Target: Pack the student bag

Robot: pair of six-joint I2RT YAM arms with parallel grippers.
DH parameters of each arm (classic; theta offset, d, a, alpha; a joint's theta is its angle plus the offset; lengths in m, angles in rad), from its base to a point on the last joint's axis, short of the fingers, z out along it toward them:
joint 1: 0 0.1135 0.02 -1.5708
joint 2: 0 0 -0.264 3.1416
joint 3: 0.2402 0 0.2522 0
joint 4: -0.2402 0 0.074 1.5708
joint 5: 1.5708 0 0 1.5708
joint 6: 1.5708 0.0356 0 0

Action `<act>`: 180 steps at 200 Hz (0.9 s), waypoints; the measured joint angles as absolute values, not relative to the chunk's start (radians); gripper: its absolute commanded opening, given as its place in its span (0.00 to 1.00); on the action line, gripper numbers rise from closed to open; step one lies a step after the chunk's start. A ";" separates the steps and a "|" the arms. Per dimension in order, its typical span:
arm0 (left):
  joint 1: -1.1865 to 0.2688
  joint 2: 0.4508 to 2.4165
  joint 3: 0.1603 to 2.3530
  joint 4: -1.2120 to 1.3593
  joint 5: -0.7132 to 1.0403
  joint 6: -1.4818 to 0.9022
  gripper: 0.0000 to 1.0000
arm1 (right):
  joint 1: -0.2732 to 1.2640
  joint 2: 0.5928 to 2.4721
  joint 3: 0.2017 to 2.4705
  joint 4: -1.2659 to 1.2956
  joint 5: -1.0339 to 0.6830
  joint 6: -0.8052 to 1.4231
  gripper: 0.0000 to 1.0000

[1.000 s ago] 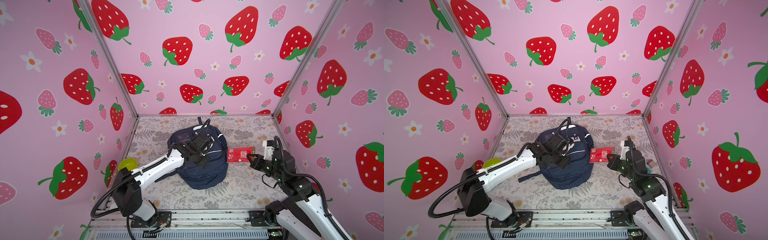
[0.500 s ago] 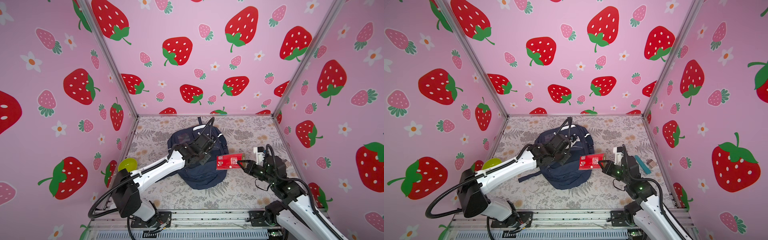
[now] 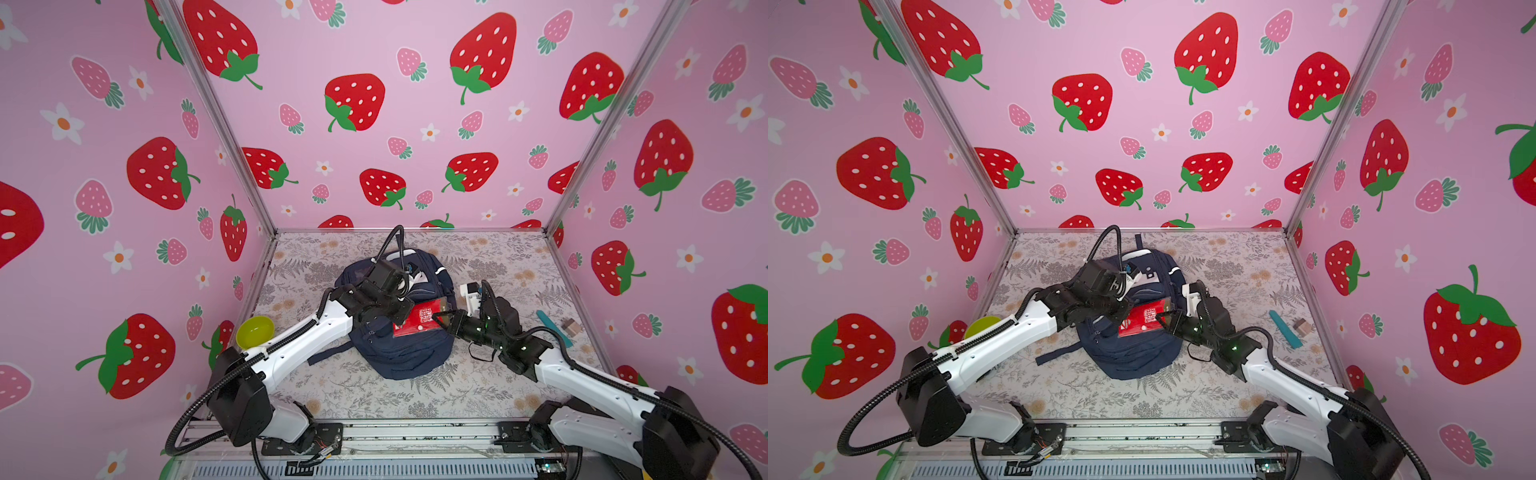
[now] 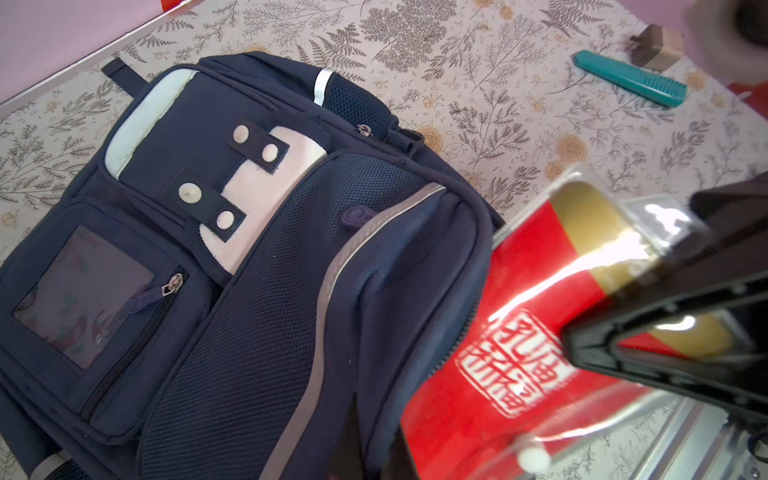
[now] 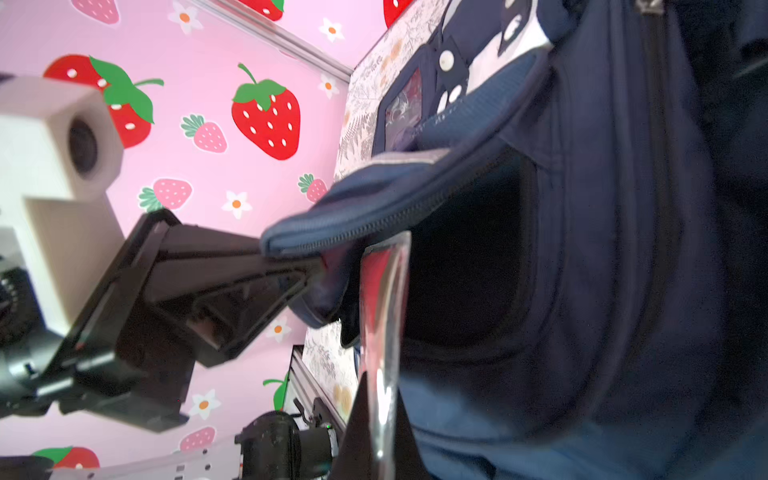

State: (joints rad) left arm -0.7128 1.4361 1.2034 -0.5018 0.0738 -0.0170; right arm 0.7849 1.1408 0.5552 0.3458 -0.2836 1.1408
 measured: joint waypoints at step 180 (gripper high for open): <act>-0.700 1.361 1.124 -0.439 0.120 -0.030 0.00 | 0.891 1.386 0.696 0.374 -0.074 1.105 0.09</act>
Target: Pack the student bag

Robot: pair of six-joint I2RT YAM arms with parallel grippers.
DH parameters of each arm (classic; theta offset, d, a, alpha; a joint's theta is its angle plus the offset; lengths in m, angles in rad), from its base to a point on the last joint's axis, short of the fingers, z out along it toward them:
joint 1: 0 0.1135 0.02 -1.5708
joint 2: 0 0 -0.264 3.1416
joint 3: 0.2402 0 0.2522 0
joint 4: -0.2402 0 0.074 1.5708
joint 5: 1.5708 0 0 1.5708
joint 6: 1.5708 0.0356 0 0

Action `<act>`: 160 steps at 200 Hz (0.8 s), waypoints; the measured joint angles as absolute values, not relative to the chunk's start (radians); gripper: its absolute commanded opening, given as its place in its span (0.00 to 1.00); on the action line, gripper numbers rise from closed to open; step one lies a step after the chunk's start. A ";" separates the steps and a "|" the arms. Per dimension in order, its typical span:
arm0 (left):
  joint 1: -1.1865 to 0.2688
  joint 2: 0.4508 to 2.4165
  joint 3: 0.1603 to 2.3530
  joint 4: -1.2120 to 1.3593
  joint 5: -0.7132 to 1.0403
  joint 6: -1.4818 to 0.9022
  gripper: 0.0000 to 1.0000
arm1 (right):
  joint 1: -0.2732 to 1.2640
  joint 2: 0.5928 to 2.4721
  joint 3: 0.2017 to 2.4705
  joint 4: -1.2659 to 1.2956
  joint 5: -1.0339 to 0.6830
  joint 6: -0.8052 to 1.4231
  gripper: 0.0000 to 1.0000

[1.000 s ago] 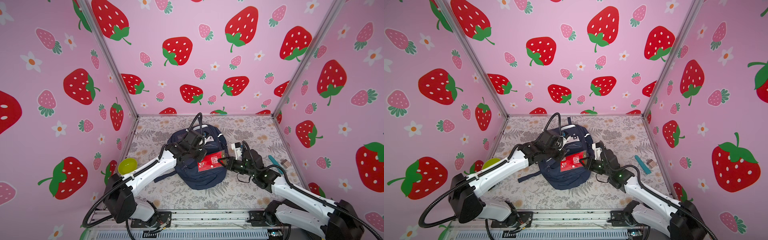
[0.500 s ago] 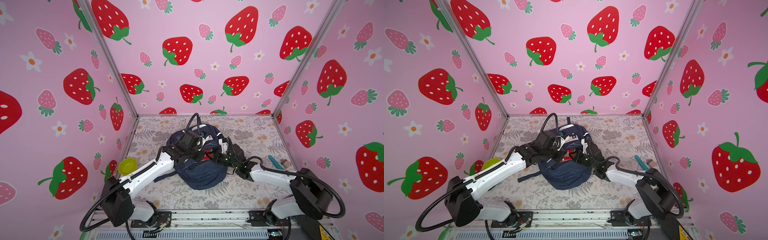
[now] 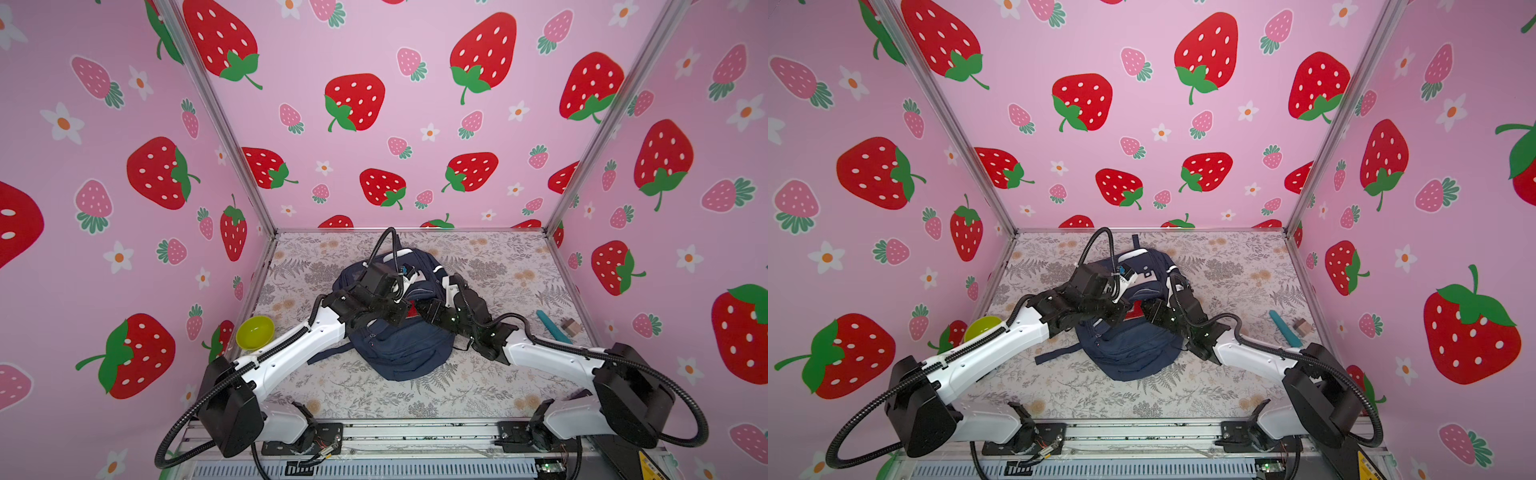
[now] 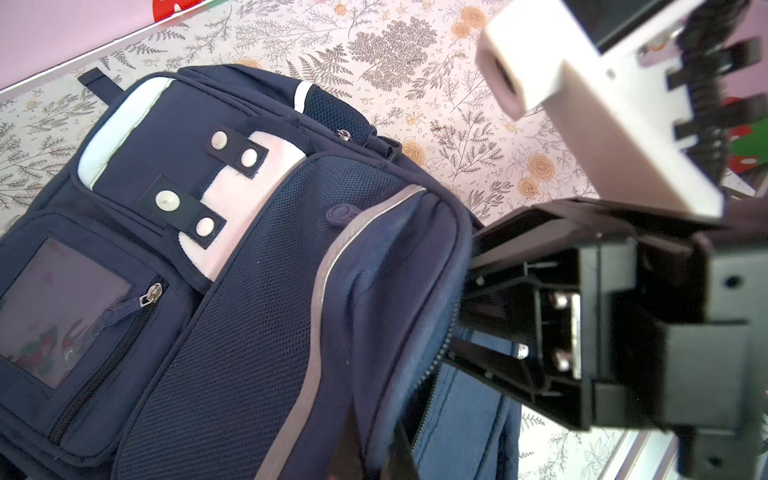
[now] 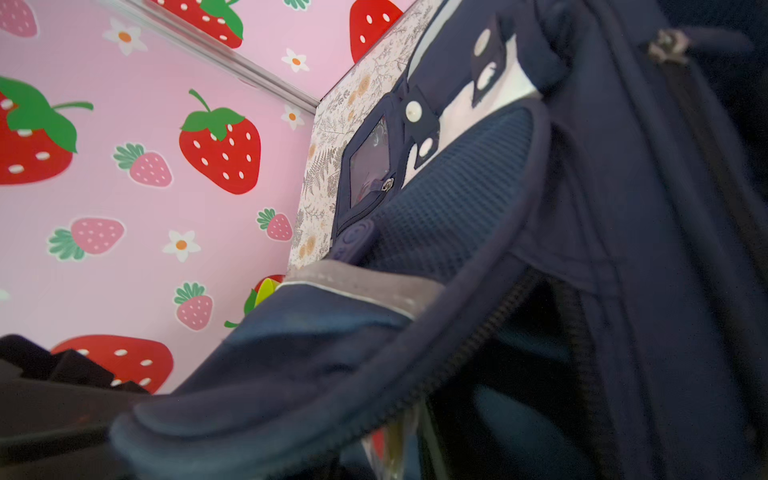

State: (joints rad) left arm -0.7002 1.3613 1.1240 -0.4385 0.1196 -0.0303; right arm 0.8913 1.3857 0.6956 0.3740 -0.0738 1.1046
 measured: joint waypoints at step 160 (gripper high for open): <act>-0.691 1.317 1.071 -0.418 0.122 0.003 0.00 | 0.879 1.447 0.841 0.204 0.084 0.982 0.55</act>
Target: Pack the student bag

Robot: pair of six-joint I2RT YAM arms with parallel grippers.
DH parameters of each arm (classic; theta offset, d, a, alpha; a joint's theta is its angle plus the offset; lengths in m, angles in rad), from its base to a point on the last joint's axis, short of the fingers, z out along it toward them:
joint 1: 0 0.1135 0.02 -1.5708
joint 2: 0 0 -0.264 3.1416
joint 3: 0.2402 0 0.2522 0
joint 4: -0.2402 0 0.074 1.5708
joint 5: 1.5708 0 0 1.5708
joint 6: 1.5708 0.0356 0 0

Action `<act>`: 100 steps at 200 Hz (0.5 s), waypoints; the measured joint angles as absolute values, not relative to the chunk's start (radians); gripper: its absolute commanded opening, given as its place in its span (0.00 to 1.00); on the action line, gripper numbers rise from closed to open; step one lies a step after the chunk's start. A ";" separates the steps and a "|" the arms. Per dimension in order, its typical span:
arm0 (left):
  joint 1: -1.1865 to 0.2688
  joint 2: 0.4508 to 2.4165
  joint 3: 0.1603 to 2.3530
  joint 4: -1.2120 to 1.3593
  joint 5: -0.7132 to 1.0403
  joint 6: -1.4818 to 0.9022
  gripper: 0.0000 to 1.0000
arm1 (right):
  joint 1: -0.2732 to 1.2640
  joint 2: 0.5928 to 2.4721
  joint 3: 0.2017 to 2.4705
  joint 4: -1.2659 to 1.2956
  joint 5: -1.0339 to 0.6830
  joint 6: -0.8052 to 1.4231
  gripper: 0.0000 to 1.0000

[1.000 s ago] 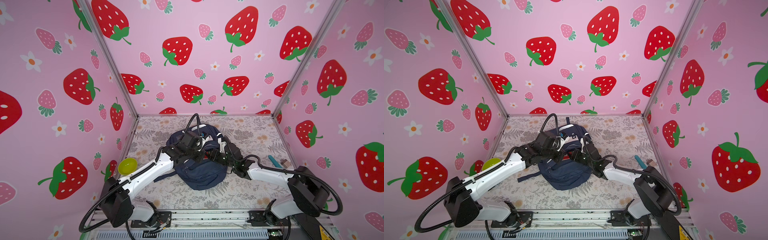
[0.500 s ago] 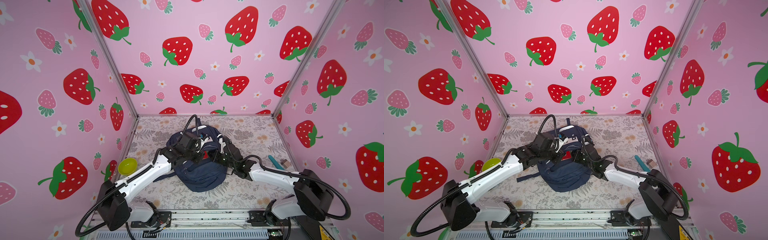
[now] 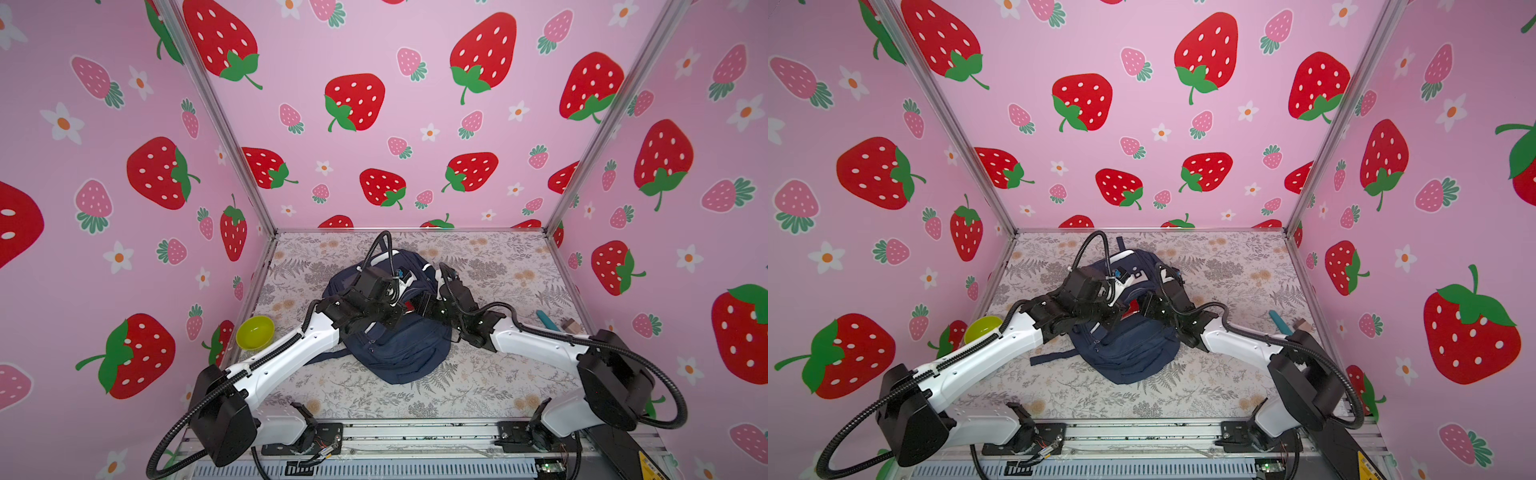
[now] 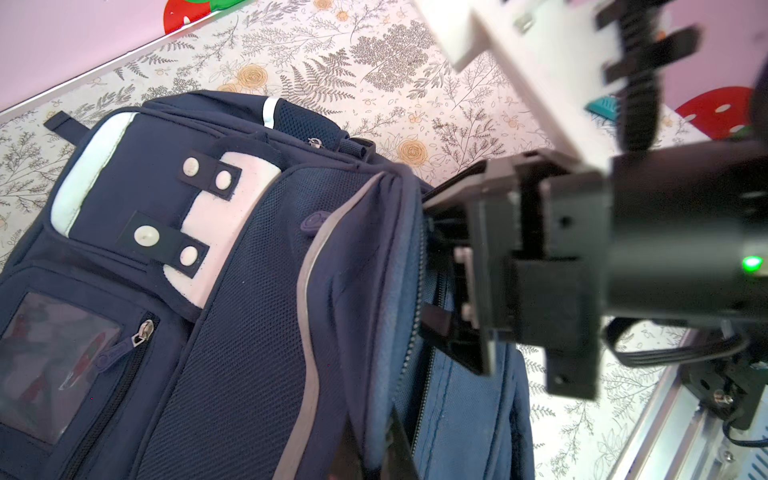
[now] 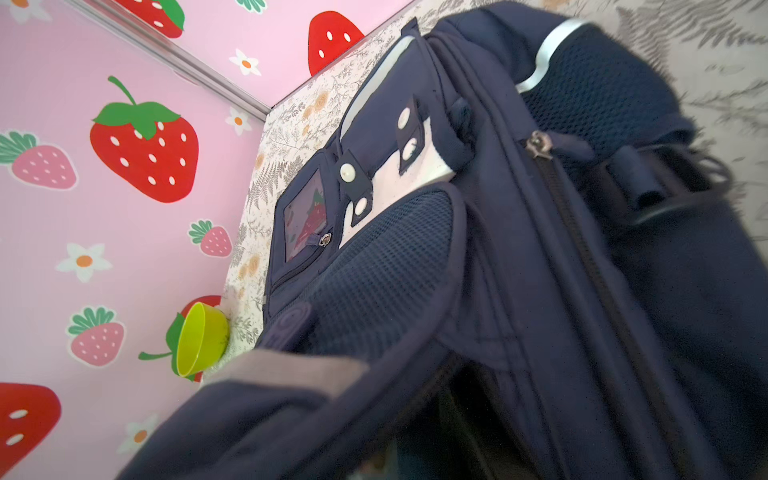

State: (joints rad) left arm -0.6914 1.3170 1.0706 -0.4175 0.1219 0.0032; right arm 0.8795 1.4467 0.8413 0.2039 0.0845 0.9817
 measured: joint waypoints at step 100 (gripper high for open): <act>-0.683 1.341 1.074 -0.391 0.229 -0.135 0.52 | 0.963 1.065 0.739 -0.100 0.273 0.875 0.58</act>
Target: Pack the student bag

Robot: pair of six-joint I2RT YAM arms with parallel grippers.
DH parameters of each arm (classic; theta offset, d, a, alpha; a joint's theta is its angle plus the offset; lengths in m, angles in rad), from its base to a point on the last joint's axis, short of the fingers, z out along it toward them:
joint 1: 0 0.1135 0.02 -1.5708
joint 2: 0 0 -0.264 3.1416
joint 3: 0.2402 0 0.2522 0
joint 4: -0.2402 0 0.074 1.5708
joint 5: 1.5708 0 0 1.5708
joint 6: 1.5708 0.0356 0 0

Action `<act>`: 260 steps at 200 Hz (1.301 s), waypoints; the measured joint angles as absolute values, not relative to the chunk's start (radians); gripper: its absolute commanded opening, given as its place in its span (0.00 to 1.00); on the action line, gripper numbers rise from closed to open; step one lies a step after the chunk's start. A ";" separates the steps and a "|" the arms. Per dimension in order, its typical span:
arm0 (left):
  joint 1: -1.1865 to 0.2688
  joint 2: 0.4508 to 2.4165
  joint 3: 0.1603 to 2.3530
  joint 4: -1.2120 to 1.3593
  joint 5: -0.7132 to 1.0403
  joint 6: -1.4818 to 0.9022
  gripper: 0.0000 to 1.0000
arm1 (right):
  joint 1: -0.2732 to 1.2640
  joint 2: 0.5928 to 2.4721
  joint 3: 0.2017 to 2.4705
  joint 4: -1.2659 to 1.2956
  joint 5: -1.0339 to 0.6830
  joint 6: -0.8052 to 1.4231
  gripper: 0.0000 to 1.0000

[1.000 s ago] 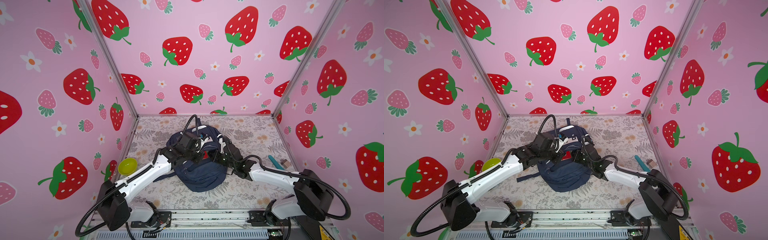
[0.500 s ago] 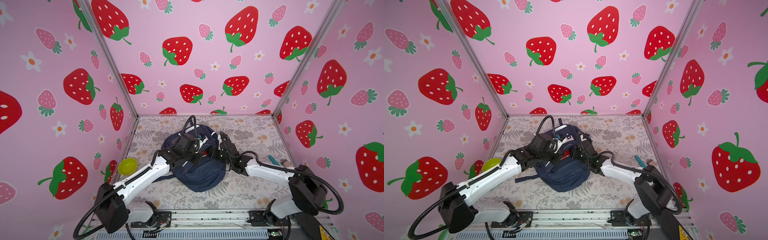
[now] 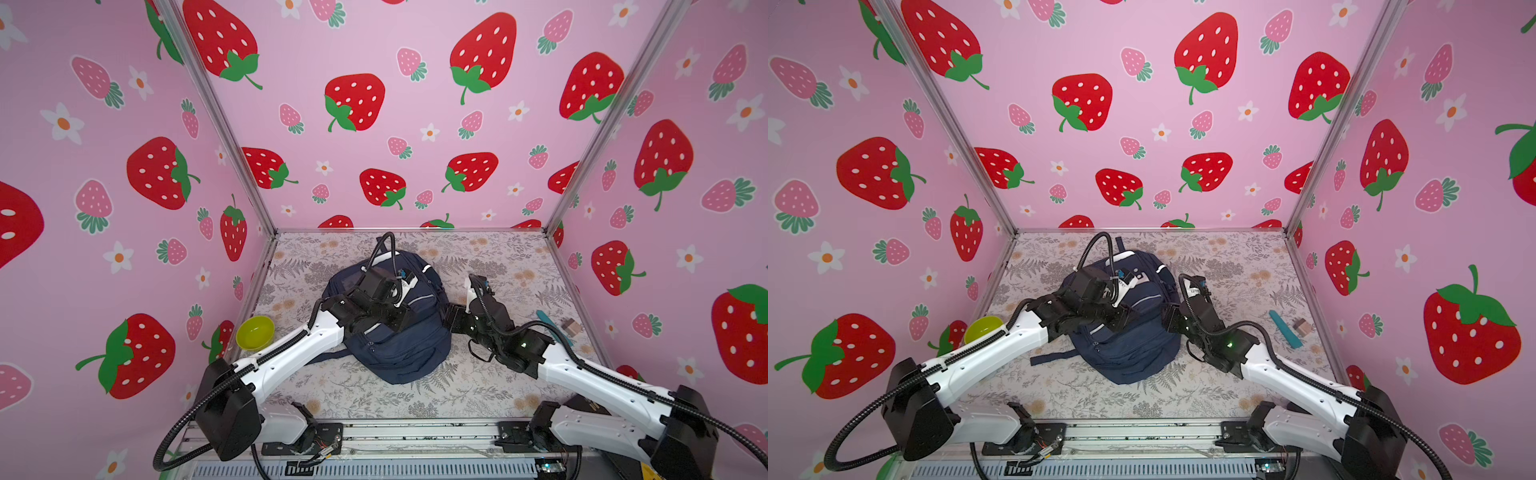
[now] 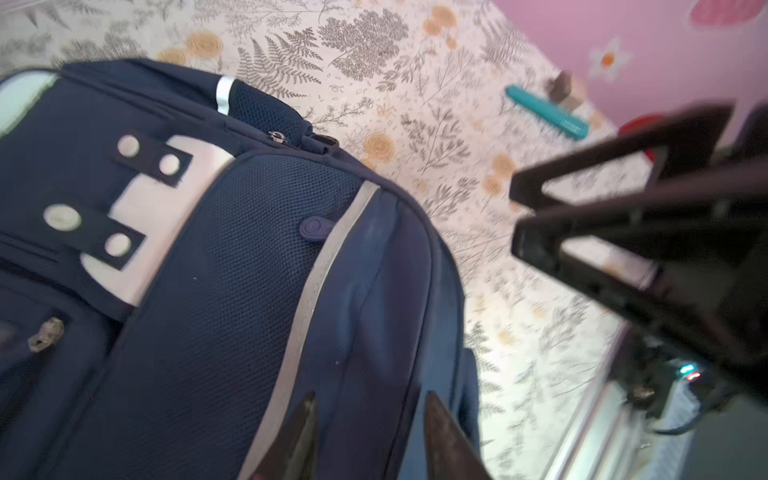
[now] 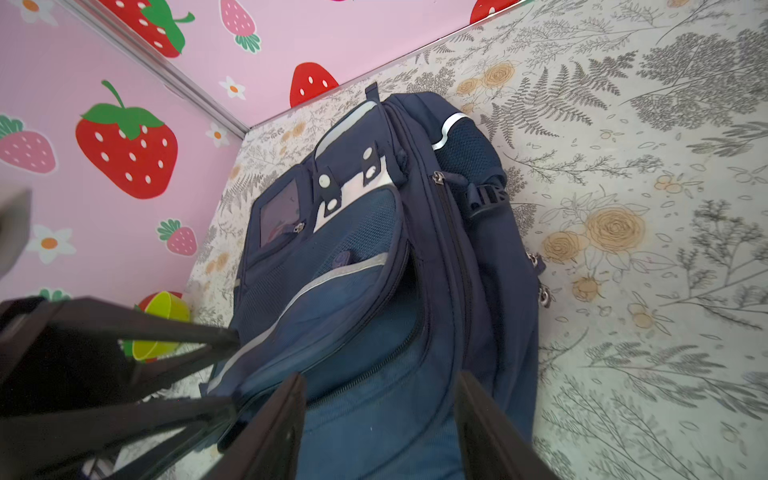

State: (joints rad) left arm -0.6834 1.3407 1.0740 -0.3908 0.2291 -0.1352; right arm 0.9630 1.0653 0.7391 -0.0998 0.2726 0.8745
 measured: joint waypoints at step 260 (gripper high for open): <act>-0.173 1.074 0.613 -0.303 0.598 -0.790 0.50 | 1.444 1.465 1.055 -0.282 0.554 0.907 0.60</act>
